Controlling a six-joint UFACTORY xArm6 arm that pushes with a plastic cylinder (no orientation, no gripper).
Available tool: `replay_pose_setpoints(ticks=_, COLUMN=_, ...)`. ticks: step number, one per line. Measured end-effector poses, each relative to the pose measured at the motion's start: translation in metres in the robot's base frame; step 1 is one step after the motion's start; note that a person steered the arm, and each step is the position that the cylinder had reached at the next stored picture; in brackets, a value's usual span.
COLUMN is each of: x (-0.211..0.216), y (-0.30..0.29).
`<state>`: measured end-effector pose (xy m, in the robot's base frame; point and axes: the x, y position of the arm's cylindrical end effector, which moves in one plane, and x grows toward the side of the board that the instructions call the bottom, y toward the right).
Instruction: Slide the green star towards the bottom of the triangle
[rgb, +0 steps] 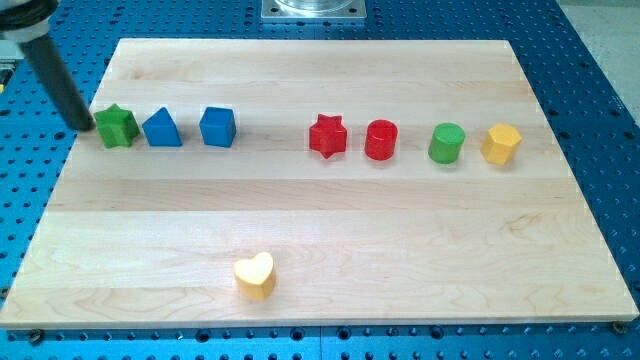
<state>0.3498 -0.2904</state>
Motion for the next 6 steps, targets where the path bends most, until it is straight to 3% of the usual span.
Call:
replay_pose_setpoints(ticks=2, x=0.058, y=0.073)
replay_pose_setpoints(ticks=3, x=0.125, y=0.088)
replay_pose_setpoints(ticks=4, x=0.128, y=0.099)
replay_pose_setpoints(ticks=5, x=0.114, y=0.053)
replay_pose_setpoints(ticks=6, x=0.142, y=0.077)
